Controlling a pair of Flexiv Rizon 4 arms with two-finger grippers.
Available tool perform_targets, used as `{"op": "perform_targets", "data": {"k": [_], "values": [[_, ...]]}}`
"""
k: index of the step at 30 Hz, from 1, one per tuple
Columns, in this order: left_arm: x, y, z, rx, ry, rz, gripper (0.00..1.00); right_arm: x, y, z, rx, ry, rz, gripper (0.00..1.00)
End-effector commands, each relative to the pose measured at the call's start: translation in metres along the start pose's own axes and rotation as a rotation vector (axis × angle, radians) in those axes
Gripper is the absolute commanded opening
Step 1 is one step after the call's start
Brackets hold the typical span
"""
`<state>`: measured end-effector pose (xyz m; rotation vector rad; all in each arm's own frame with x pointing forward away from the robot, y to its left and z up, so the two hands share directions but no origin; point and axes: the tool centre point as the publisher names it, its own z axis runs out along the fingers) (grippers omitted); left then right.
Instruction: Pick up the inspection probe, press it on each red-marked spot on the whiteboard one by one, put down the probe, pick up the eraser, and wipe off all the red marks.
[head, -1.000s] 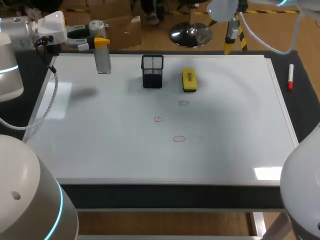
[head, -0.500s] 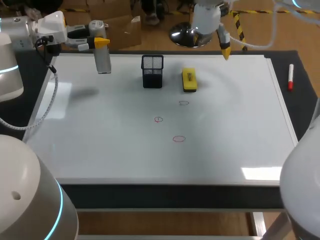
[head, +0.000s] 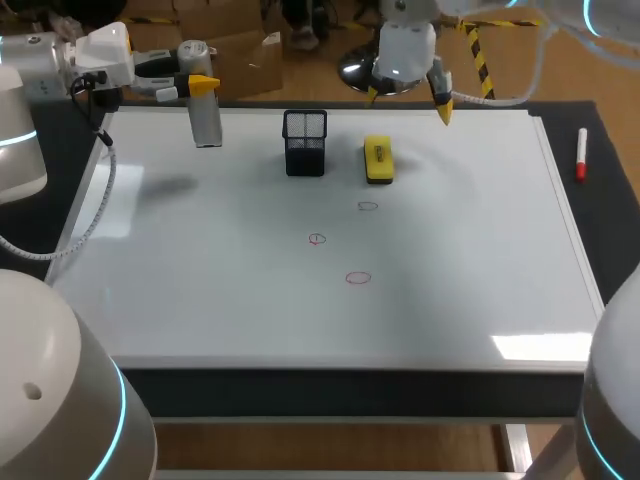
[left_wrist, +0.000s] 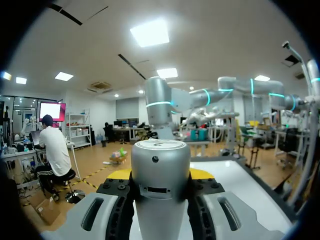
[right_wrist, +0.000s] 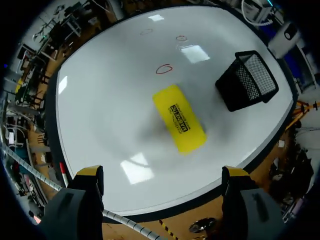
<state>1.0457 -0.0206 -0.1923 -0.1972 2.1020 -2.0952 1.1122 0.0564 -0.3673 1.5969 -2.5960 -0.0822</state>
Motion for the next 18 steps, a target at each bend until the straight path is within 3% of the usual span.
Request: {"op": "perform_targets", "data": {"k": [1,8,18], "values": [[0.000,-0.001,0.000,0.000,0.001,0.000,0.00,0.008,0.016,0.007,0.055,-0.146,-0.104,1.00],[0.000,-0.001,0.000,0.000,0.001,0.000,0.00,-0.006,0.026,0.011,0.088,-0.135,-0.228,1.00],[0.000,-0.001,0.000,0.000,0.001,0.000,0.00,-0.016,0.036,0.022,0.104,0.010,-0.313,1.00]]}}
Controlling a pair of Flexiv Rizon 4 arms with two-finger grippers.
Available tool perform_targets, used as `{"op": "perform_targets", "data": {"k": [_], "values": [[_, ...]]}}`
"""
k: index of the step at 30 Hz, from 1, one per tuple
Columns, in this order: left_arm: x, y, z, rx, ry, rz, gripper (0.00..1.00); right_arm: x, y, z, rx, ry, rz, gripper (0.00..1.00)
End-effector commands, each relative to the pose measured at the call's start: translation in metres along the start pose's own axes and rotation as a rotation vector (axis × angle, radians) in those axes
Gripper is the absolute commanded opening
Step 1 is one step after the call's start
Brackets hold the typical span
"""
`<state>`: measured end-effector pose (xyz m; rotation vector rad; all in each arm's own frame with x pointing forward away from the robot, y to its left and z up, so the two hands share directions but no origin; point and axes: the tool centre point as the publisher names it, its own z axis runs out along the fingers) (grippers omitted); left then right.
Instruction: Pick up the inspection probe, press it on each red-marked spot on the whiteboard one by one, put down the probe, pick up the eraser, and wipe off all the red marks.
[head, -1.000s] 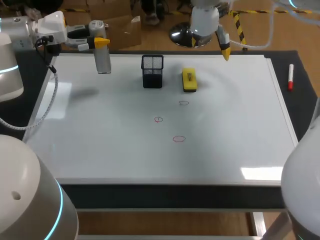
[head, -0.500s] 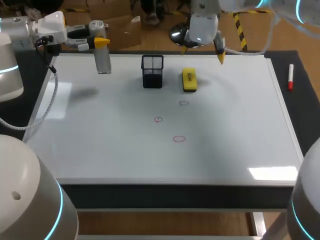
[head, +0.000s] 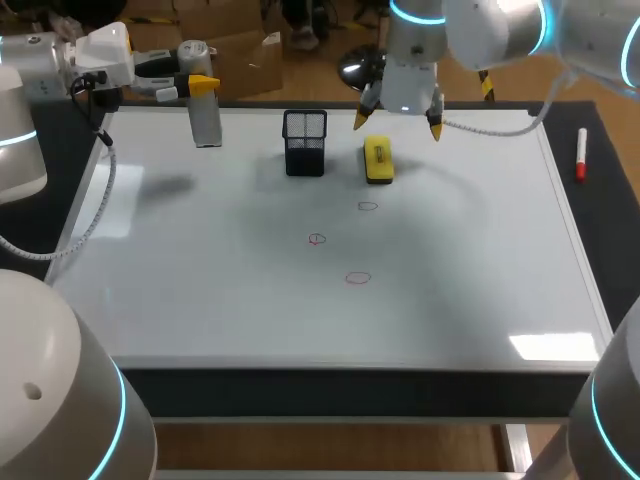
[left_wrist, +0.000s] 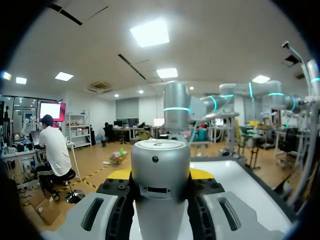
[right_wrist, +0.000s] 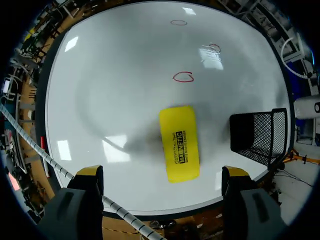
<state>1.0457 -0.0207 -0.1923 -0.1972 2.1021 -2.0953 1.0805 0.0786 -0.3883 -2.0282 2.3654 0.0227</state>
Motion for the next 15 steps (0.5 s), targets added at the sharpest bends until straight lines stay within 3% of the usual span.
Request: {"op": "perform_targets", "data": {"k": [1,15], "values": [[0.000,-0.001,0.000,0.000,0.001,0.000,0.00,-0.010,-0.002,0.000,-0.011,0.089,-0.003,1.00],[0.000,-0.001,0.000,0.000,0.001,0.000,0.00,-0.015,0.001,0.018,-0.045,0.078,-0.036,1.00]]}}
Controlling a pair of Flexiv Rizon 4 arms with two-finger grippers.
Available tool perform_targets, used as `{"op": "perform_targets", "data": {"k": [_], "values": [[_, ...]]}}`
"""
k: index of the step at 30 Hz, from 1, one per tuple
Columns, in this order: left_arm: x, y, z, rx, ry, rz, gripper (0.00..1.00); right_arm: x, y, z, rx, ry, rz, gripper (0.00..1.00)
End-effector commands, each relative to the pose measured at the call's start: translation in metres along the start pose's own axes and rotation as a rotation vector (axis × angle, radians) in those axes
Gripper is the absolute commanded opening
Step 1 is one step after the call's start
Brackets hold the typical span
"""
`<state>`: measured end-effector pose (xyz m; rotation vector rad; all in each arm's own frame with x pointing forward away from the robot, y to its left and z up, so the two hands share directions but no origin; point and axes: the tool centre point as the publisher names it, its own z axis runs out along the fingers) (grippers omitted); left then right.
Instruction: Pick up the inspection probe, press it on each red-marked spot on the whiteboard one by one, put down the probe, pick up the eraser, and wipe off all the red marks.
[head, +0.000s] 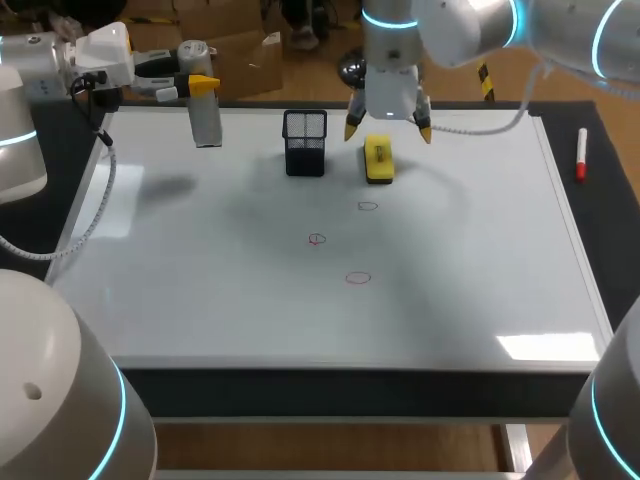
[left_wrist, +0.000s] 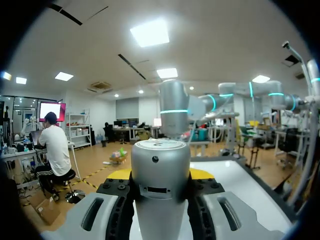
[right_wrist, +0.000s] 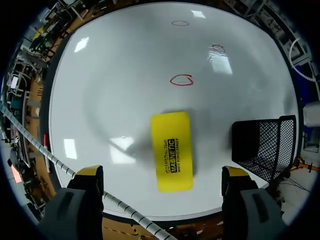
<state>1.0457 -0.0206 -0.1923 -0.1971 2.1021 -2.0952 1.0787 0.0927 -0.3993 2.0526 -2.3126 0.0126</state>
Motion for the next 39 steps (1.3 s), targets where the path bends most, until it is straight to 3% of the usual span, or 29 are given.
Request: {"op": "perform_targets", "data": {"k": [1,31,32,33,35,39], "values": [[0.000,-0.001,0.000,0.000,0.001,0.000,0.00,-0.003,-0.003,0.008,-0.021,0.000,0.001,1.00],[0.000,-0.001,0.000,0.000,0.001,0.000,0.00,-0.006,0.016,0.024,-0.053,0.000,0.012,1.00],[0.000,-0.001,0.000,0.000,0.001,0.000,0.00,-0.006,0.016,0.024,-0.054,0.001,0.013,0.80],[0.000,-0.001,0.000,0.000,0.001,0.000,0.00,-0.006,0.016,0.023,-0.054,0.000,0.013,0.35],[0.000,-0.001,0.000,0.000,0.001,0.000,0.00,-0.006,0.017,0.023,-0.053,-0.005,0.013,0.00],[0.000,-0.001,0.000,0.000,0.001,0.000,0.00,-0.003,0.017,0.024,-0.054,-0.016,0.020,0.00]]}}
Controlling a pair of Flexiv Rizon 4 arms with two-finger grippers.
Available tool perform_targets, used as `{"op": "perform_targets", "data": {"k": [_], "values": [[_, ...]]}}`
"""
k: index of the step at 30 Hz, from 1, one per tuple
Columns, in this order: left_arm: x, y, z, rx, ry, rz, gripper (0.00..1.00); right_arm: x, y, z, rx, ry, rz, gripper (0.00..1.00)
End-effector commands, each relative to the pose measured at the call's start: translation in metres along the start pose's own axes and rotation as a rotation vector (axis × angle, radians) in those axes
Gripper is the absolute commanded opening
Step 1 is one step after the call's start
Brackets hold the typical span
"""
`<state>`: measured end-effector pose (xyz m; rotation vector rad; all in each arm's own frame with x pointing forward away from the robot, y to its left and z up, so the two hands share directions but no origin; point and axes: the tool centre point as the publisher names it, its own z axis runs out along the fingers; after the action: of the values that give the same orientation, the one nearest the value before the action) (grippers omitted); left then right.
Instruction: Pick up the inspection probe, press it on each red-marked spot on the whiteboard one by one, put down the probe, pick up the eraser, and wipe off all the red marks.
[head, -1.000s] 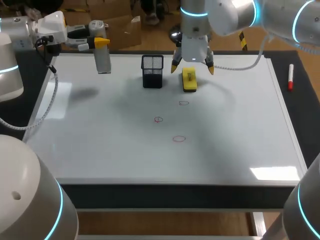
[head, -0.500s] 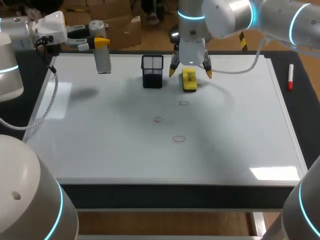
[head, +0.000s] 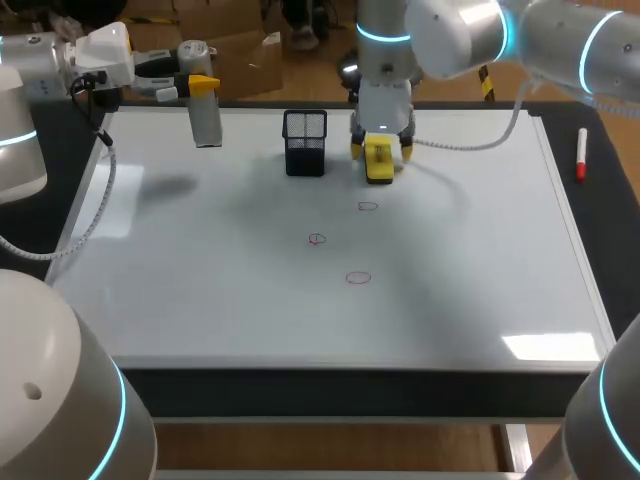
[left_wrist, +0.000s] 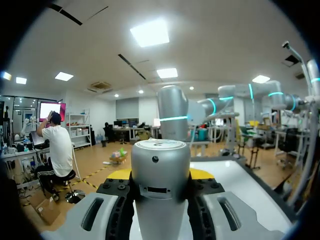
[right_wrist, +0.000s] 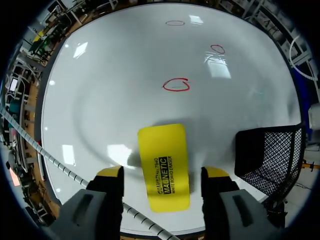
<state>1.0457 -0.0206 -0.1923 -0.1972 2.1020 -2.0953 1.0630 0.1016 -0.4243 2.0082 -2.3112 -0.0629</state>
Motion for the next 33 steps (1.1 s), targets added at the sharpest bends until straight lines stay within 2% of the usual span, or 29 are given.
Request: {"op": "perform_targets", "data": {"k": [1,5,14,17,23,33], "values": [[0.000,-0.001,0.000,0.000,0.001,0.000,0.00,0.007,0.001,-0.003,0.005,-0.008,0.006,0.00],[0.000,-0.001,0.000,0.000,0.001,0.000,0.00,0.014,0.002,-0.017,0.019,-0.027,0.078,0.00],[0.000,-0.001,0.000,0.000,0.001,0.000,0.00,0.056,-0.003,-0.047,0.036,-0.022,0.346,0.00],[0.000,-0.001,0.000,0.000,0.001,0.000,0.00,0.073,-0.004,-0.051,0.038,0.000,0.449,0.00],[0.000,-0.001,0.000,0.000,0.001,0.000,0.00,0.103,-0.004,-0.053,0.037,0.017,0.576,0.00],[0.000,-0.001,0.000,0.000,0.001,0.000,0.00,0.153,0.009,-0.054,0.015,0.002,0.776,0.00]]}}
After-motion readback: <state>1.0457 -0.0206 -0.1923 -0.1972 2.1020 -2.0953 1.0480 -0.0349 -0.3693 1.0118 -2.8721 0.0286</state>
